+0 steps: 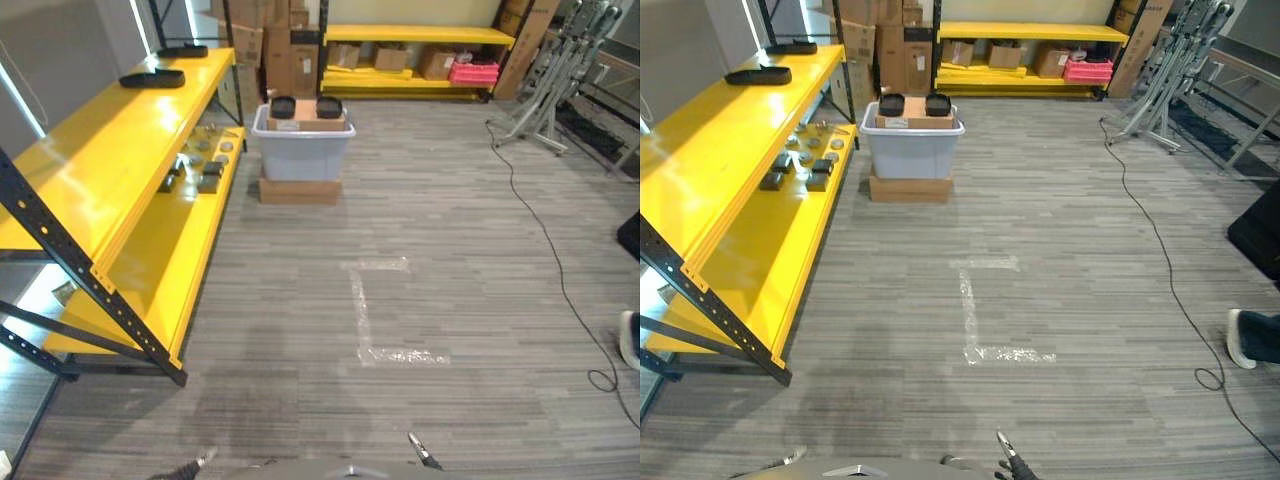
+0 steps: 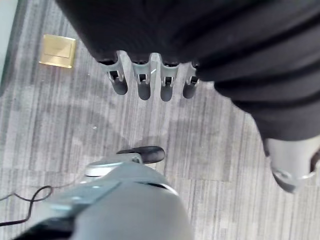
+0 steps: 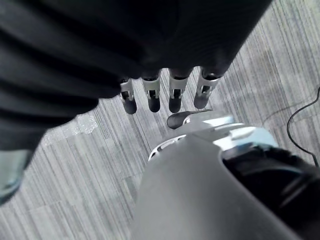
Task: Move parts from the plastic box to the shelf.
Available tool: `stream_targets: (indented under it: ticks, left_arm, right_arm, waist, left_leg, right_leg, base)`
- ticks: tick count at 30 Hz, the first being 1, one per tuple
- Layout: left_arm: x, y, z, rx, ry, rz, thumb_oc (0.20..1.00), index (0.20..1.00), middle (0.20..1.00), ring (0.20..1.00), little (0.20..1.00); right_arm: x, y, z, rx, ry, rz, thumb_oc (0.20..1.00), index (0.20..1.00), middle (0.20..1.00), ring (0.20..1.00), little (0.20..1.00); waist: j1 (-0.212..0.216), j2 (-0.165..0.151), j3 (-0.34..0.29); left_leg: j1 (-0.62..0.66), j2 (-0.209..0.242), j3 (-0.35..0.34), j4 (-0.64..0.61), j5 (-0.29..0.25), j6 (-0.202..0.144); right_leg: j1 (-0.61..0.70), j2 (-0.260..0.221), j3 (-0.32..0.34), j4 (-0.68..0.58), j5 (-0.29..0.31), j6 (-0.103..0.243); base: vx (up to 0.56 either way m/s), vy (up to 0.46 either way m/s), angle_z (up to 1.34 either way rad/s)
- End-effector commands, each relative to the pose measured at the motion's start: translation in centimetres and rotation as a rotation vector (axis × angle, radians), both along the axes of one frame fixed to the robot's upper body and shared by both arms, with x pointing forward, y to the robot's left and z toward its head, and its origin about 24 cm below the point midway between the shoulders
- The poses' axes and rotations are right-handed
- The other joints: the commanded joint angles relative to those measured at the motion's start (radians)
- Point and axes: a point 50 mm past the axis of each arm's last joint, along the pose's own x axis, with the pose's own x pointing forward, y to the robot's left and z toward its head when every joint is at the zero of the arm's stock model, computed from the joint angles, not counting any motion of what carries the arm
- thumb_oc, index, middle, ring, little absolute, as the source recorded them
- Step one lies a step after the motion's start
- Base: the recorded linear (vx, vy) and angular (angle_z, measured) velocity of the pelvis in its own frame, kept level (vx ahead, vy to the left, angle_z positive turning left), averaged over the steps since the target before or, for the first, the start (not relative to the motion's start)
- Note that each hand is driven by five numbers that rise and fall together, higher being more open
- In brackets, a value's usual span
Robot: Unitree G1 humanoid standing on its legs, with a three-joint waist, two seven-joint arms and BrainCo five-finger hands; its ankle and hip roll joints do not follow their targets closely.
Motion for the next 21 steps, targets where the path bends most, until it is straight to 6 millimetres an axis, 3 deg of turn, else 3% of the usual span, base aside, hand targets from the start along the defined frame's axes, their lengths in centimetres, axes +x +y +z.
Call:
stream_targets:
  ticks: [1,14,21]
  left_arm:
    - [1.8,0.7,0.5,0.022,-0.031,0.017,1.000,1.000,1.000,1.000,1.000]
    - [0.3,1.0,0.2,0.046,0.001,0.172,1.000,1.000,1.000,1.000,1.000]
    - [1.3,0.7,0.4,0.036,-0.062,0.032,1.000,1.000,1.000,1.000,1.000]
  right_arm:
    - [1.3,-1.7,0.5,-0.055,0.019,0.037,1.000,1.000,1.000,1.000,1.000]
    - [0.7,-1.7,0.3,-0.077,0.056,0.104,1.000,1.000,1.000,1.000,1.000]
    - [1.1,-1.4,0.4,-0.068,0.038,0.109,1.000,1.000,1.000,1.000,1.000]
  waist:
    - [-0.003,0.008,0.064]
    - [0.000,-0.006,0.053]
    - [-0.004,-0.004,0.062]
  left_leg:
    - [0.054,0.033,0.065,-0.028,-0.094,-0.038]
    - [0.063,0.038,0.068,-0.028,-0.098,-0.041]
    - [0.071,0.039,0.074,-0.028,-0.102,-0.037]
  right_leg:
    - [0.126,-0.046,0.003,-0.112,-0.049,0.073]
    - [0.133,-0.037,0.010,-0.120,-0.047,0.069]
    - [0.136,-0.037,0.015,-0.115,-0.051,0.065]
  base:
    - [0.00,0.000,0.00]
    - [0.01,-0.009,0.02]
    - [0.00,0.002,-0.02]
